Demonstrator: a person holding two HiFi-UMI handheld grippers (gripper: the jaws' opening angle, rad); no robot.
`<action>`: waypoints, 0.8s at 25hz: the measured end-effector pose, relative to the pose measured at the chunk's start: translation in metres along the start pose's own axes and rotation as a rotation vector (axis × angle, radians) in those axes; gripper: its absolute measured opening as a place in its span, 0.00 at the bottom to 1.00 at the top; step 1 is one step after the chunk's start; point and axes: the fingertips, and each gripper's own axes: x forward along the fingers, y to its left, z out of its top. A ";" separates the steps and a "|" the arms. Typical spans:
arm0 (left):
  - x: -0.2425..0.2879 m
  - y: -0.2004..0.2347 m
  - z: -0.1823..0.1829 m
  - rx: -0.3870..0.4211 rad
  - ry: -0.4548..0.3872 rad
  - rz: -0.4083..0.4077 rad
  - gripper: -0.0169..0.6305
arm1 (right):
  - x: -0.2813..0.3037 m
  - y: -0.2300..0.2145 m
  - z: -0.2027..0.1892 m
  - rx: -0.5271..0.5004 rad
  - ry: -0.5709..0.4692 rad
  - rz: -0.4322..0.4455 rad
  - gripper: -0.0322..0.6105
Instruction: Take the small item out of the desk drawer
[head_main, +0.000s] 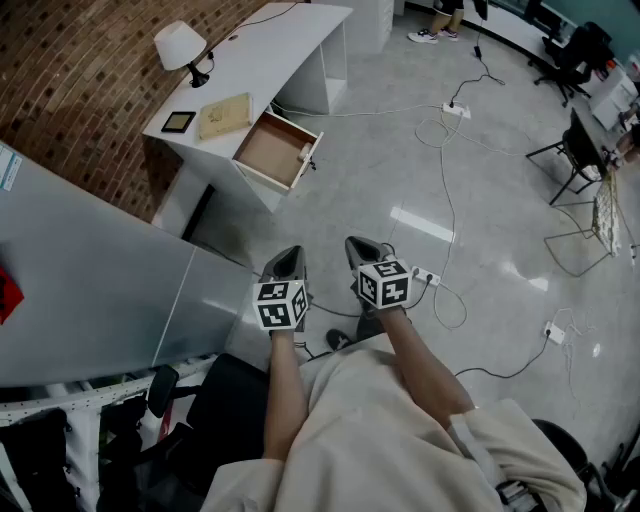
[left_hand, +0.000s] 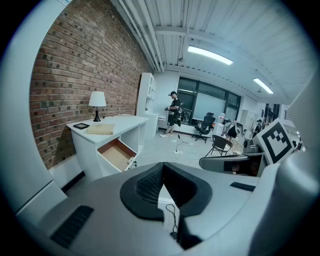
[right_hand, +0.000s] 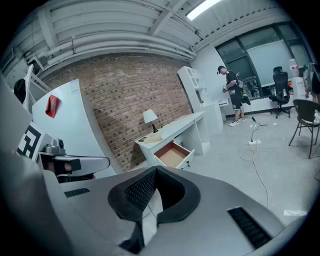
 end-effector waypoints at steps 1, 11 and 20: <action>-0.003 0.000 0.000 -0.004 -0.004 0.003 0.05 | -0.002 0.000 -0.002 -0.001 0.001 -0.005 0.09; -0.030 0.008 -0.006 -0.015 -0.040 0.025 0.05 | -0.014 0.005 -0.016 0.019 -0.008 -0.055 0.09; -0.042 0.038 -0.004 -0.085 -0.073 0.054 0.05 | -0.004 0.019 0.007 0.152 -0.139 0.055 0.09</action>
